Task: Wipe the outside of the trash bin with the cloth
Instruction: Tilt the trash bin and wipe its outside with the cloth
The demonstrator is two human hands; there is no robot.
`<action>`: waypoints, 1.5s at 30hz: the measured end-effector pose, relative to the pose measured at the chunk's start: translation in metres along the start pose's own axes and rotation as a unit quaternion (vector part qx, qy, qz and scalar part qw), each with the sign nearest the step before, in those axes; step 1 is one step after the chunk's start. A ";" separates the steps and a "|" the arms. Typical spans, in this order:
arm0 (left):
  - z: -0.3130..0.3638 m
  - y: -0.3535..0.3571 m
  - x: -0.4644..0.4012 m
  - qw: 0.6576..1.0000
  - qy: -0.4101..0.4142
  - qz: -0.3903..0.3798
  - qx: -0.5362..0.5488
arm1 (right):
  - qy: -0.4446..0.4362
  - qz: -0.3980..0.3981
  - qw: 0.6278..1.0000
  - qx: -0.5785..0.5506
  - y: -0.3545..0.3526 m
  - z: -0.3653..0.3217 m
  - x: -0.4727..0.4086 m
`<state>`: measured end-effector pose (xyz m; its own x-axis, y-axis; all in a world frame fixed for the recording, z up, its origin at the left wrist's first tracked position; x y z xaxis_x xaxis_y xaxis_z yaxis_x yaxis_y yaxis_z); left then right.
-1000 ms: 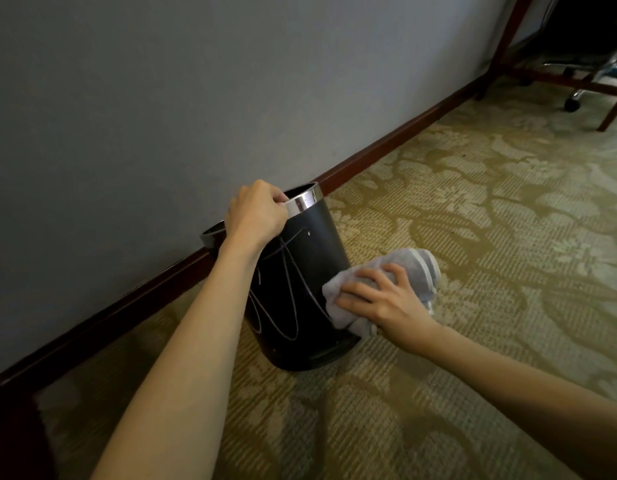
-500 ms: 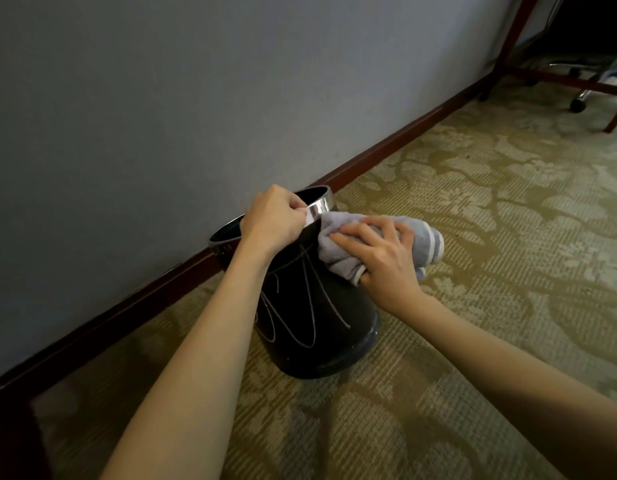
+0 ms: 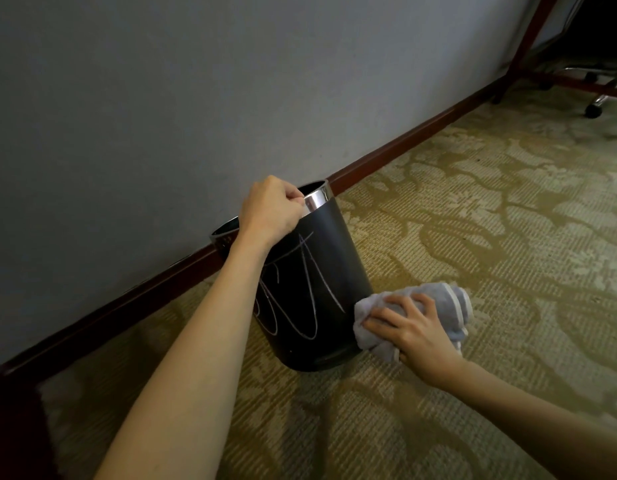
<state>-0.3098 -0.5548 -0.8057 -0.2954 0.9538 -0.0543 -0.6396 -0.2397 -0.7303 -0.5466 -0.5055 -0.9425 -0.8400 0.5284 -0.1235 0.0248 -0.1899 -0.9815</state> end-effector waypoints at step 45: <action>-0.010 0.002 -0.001 0.999 0.028 0.005 0.040 | 0.123 0.177 0.966 -0.142 -0.086 0.020 -0.097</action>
<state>-0.3038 -0.5545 -0.8143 -0.2624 0.9597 -0.1008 -0.6918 -0.2599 -0.6737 -0.4777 -0.5570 -0.8435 -0.5985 0.6584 -0.4564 0.4651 -0.1783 -0.8671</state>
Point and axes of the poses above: each hand's wrist, its own x-axis away from the middle knuckle, its own y-axis out of the palm, z = x × y, the point moved 7 cm from there along -x, towards the middle knuckle, and after that the axes turned 10 degrees about -z, right-handed, at the moved point
